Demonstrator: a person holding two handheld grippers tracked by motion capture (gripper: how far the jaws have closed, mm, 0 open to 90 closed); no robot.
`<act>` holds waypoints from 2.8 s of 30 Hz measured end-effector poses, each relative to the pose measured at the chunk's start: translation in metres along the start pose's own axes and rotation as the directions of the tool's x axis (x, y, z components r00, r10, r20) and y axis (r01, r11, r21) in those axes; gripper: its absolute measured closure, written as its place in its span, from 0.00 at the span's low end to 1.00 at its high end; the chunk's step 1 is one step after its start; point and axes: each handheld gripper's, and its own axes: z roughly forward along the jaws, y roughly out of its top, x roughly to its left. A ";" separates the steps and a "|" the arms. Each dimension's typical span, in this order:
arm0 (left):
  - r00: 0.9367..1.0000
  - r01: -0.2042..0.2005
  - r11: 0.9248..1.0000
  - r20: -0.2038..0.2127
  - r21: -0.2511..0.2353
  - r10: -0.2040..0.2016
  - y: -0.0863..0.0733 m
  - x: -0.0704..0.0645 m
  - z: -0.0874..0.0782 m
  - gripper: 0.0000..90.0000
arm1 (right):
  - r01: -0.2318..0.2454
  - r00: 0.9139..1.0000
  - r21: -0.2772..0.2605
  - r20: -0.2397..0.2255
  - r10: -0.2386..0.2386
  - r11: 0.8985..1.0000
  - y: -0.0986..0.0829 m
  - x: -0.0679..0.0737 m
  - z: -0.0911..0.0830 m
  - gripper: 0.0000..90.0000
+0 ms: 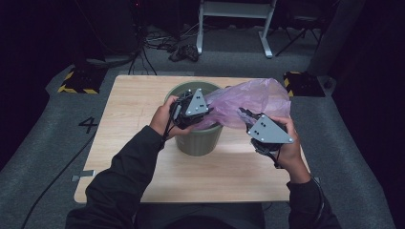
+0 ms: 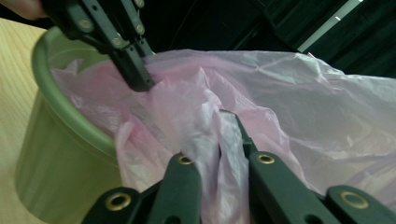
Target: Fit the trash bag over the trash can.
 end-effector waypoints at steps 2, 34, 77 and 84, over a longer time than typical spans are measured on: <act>1.000 0.009 1.000 0.001 0.001 -0.009 -0.006 0.002 -0.004 0.99 | -0.009 1.000 -0.009 0.003 0.009 1.000 -0.002 0.001 -0.003 0.86; 0.982 0.186 0.979 -0.015 -0.084 -0.188 -0.076 0.028 -0.050 0.82 | -0.092 0.994 -0.050 -0.054 0.090 0.994 -0.021 -0.006 -0.007 0.83; 0.996 0.093 0.986 0.029 -0.138 -0.090 -0.019 -0.053 -0.034 0.99 | -0.083 0.985 -0.064 -0.155 0.073 0.994 -0.018 0.017 -0.012 0.99; 0.997 0.069 0.986 -0.008 -0.149 -0.071 -0.028 -0.049 -0.053 1.00 | -0.090 0.982 -0.070 -0.174 0.077 0.993 -0.020 0.023 -0.012 0.98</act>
